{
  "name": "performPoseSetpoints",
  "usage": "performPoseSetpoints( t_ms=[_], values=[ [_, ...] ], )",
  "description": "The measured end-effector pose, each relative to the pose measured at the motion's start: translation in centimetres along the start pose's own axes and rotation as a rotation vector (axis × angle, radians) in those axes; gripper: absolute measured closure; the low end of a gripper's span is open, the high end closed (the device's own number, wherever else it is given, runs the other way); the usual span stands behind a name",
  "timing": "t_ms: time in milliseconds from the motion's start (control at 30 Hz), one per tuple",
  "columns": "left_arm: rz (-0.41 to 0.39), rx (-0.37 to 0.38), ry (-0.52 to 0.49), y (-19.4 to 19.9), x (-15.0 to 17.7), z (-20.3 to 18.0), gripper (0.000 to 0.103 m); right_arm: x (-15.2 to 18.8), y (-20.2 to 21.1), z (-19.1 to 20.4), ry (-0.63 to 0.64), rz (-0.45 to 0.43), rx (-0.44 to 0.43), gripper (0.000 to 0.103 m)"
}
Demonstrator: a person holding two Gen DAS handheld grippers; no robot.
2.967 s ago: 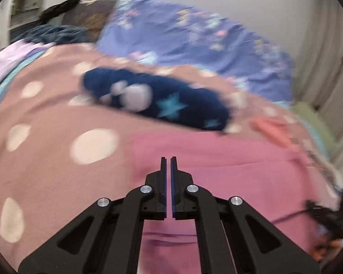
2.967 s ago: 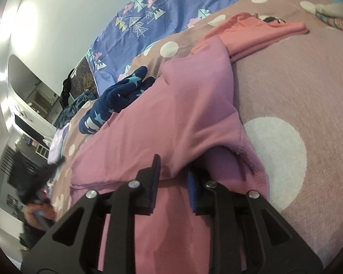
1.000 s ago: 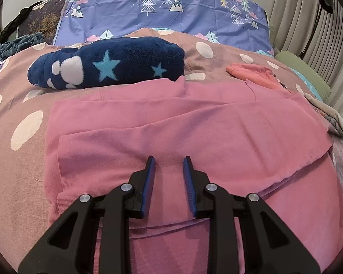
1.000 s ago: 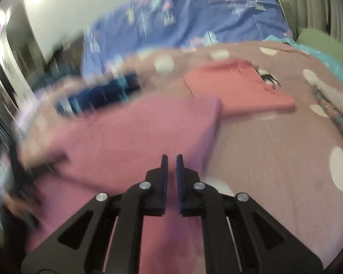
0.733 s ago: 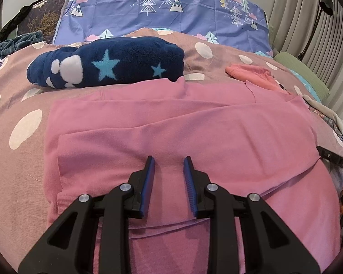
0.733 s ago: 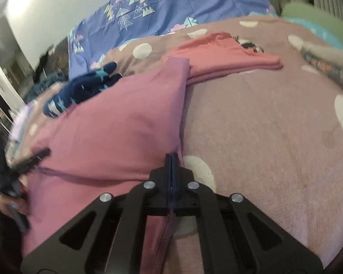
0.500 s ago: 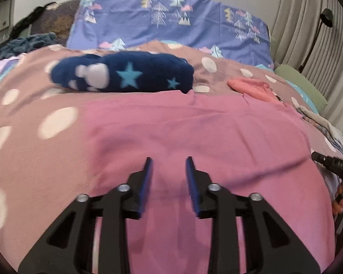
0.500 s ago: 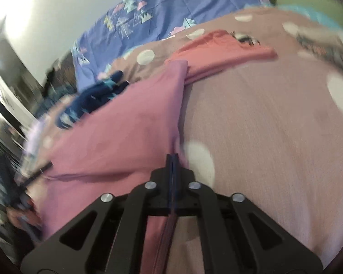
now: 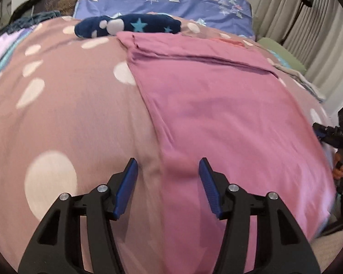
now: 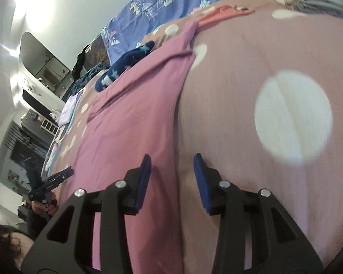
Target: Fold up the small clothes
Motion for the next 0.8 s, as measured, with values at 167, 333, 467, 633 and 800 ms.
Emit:
performPoseSetpoints(
  t_ms=[167,333,467,633,800],
  values=[
    [0.012,0.092,0.028,1.6,2.3,-0.3,0.048,3.1,1.9,-0.2,-0.036,0.038,-0.049,0.064],
    [0.085,0.193,-0.063,3.7,5.6,-1.7,0.049,6.7,4.1,-0.4,-0.055,0.08,-0.126,0.064],
    [0.122,0.273,-0.072,5.1,7.6,-1.8,0.049,8.8,5.5,-1.2,-0.099,0.096,-0.214,0.064],
    [0.088,0.363,0.021,3.9,6.9,-1.1,0.049,8.0,4.3,-1.4,-0.142,0.096,-0.296,0.064],
    [0.089,0.36,0.022,3.7,7.0,-1.9,0.051,6.8,3.3,-0.5,-0.135,0.129,-0.296,0.064]
  ],
)
Point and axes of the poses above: each gripper's, at about its wrist camera, not at the fingertips, and y roughly against the way its jaws point, z to its left, x to its underside, the point moved 1 cm from there along -y, roughly the way its jaws point, and after that the axes turned 3 degrees about x, right-handed, at the moved point
